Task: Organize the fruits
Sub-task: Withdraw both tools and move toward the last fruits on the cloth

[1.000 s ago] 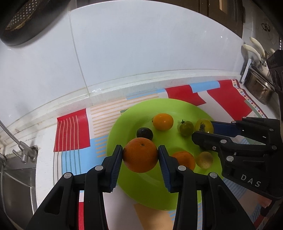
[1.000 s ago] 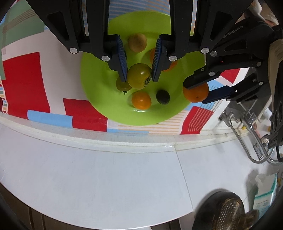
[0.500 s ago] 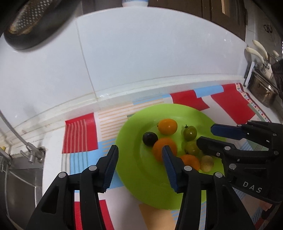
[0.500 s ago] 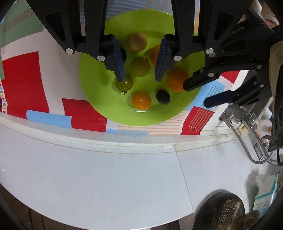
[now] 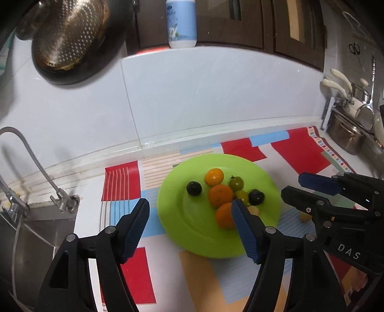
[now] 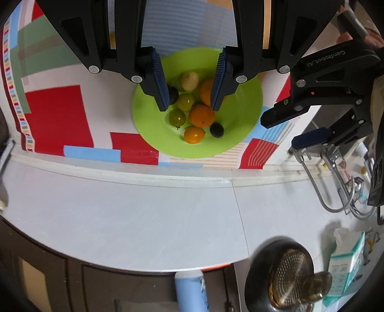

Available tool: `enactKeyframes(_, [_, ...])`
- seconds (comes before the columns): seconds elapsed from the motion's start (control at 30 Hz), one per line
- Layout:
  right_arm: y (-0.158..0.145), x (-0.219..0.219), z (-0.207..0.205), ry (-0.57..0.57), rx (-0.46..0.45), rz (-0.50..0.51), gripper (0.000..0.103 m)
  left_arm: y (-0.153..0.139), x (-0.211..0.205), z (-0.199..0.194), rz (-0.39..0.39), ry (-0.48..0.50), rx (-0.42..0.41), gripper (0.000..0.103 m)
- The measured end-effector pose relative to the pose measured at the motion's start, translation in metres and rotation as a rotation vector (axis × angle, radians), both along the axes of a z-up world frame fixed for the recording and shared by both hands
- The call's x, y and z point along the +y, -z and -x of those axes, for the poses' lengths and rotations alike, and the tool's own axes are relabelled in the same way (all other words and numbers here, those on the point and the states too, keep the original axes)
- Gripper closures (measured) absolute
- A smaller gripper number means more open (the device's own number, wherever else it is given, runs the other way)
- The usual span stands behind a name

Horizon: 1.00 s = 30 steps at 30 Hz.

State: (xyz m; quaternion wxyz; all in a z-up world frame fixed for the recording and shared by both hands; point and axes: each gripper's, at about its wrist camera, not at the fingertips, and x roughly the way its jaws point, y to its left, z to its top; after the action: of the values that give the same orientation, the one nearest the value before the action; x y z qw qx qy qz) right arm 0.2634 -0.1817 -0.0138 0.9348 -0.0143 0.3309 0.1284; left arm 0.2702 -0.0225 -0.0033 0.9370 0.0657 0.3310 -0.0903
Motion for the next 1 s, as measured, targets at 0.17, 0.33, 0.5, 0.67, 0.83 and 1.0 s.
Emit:
enactKeyframes(0.17, [-0.012, -0.013, 0.029, 0.041, -0.039, -0.023, 0.055, -0.011, -0.007, 0.024, 0.023, 0.024, -0.018, 0.029])
enactKeyframes(0.33, [-0.021, -0.026, 0.055, 0.078, -0.076, -0.035, 0.055, -0.024, -0.020, 0.049, 0.018, 0.063, -0.060, 0.025])
enactKeyframes(0.5, [-0.031, -0.039, 0.081, 0.109, -0.116, -0.029, 0.047, -0.033, -0.033, 0.067, 0.028, 0.107, -0.088, 0.020])
enactKeyframes(0.67, [-0.037, -0.053, 0.100, 0.145, -0.138, -0.021, 0.045, -0.037, -0.048, 0.077, 0.030, 0.145, -0.107, 0.017])
enactKeyframes(0.83, [-0.038, -0.071, 0.112, 0.195, -0.153, -0.003, 0.043, -0.036, -0.065, 0.081, 0.029, 0.186, -0.117, 0.016])
enactKeyframes(1.0, [-0.034, -0.088, 0.117, 0.233, -0.145, 0.006, 0.043, -0.029, -0.084, 0.080, 0.026, 0.243, -0.124, 0.016])
